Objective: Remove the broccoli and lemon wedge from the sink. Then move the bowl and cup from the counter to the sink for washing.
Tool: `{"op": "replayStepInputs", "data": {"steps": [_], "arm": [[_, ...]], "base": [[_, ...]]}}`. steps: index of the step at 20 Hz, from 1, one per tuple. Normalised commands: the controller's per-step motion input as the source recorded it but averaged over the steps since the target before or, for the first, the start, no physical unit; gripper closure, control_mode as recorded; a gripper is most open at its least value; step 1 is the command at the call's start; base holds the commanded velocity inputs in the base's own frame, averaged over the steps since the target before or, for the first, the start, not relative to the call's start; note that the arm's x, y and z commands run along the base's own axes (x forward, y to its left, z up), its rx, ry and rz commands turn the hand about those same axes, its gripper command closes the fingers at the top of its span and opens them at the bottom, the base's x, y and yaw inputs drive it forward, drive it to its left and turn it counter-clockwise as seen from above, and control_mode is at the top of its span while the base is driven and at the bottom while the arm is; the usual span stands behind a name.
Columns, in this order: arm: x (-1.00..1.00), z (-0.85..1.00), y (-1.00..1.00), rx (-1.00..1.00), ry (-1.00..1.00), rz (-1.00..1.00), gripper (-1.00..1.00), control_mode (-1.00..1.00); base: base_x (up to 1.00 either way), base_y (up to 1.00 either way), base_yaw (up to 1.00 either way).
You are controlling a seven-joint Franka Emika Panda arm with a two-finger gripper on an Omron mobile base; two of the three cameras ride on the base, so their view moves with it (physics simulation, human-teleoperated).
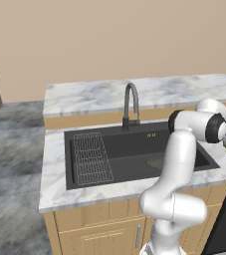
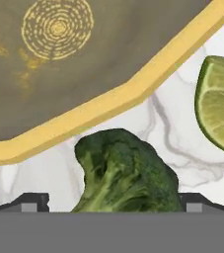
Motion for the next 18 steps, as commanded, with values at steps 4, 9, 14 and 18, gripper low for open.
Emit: {"op": "replayStepInputs", "data": {"steps": [4,9,14,18], "arm": [[0.22,-0.43,0.02,0.00,0.17,0.14,-1.00,-1.00],[0.19,-0.47,0.07,0.00,0.01,0.26,-1.00,-1.00],[0.11,-0.10,0.02,0.04,0.00,0.20,-1.00,-1.00],[0.00,0.00,0.02,0.08,0.00,0.17,-1.00,-1.00]], "base": [[0.00,0.00,0.00],[0.00,0.00,0.00],[0.00,0.00,0.00],[0.00,0.00,0.00]]}}
